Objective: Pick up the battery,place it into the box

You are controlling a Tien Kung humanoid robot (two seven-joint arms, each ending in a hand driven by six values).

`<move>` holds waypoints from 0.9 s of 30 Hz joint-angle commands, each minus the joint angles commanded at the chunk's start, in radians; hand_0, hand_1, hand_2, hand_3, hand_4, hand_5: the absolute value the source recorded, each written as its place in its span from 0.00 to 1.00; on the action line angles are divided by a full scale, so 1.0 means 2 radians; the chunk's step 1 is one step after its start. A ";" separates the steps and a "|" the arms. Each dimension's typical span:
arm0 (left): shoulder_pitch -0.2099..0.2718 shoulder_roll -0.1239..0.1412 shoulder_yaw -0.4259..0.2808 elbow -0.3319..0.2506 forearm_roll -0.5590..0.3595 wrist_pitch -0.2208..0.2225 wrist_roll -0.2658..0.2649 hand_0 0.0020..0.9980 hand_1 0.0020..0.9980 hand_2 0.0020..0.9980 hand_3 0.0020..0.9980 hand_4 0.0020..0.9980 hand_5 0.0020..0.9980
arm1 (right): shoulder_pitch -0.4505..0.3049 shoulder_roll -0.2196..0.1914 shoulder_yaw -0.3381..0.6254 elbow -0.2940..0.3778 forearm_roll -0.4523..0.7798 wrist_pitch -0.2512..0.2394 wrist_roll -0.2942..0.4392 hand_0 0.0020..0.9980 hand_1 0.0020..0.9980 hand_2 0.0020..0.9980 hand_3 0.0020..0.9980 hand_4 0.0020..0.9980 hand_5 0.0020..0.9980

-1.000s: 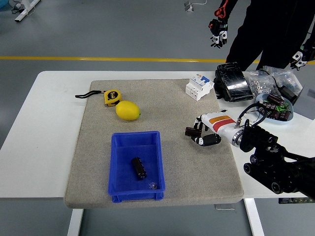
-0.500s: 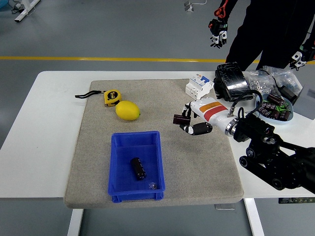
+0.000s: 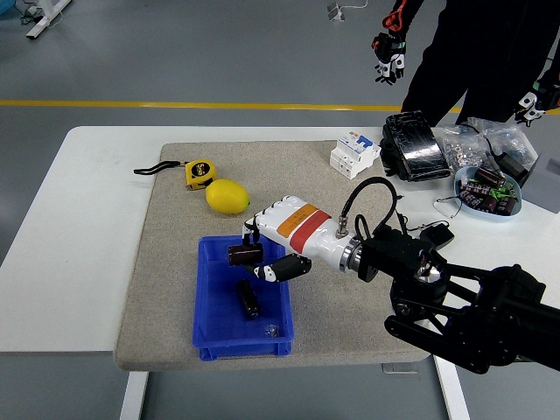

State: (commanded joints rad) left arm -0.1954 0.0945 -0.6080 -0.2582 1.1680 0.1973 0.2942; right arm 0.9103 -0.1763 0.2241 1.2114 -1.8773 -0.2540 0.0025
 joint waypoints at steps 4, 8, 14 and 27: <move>0.001 0.000 -0.003 0.000 0.003 -0.001 0.001 0.58 0.59 0.64 0.58 0.64 0.59 | 0.001 0.007 -0.014 -0.013 0.007 0.001 0.009 0.73 0.76 0.81 0.59 0.73 0.36; 0.001 0.000 -0.004 0.000 0.003 -0.002 0.001 0.58 0.59 0.63 0.58 0.64 0.59 | 0.000 0.009 -0.016 -0.023 0.014 -0.009 0.017 0.81 0.84 0.88 0.86 0.79 0.37; 0.003 0.000 -0.005 0.000 0.004 -0.002 0.001 0.58 0.59 0.63 0.58 0.64 0.59 | 0.001 0.004 -0.005 -0.025 0.024 -0.021 0.023 0.83 0.86 0.91 0.94 0.86 0.41; 0.009 0.002 -0.012 0.002 0.011 -0.002 0.002 0.58 0.59 0.63 0.58 0.63 0.59 | 0.008 -0.025 0.058 0.011 0.020 -0.034 0.036 0.84 0.86 0.92 0.96 0.88 0.41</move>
State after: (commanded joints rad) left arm -0.1777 0.0990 -0.6327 -0.2548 1.1902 0.1933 0.2975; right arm 0.9265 -0.2271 0.3405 1.2344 -1.8368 -0.3217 0.0746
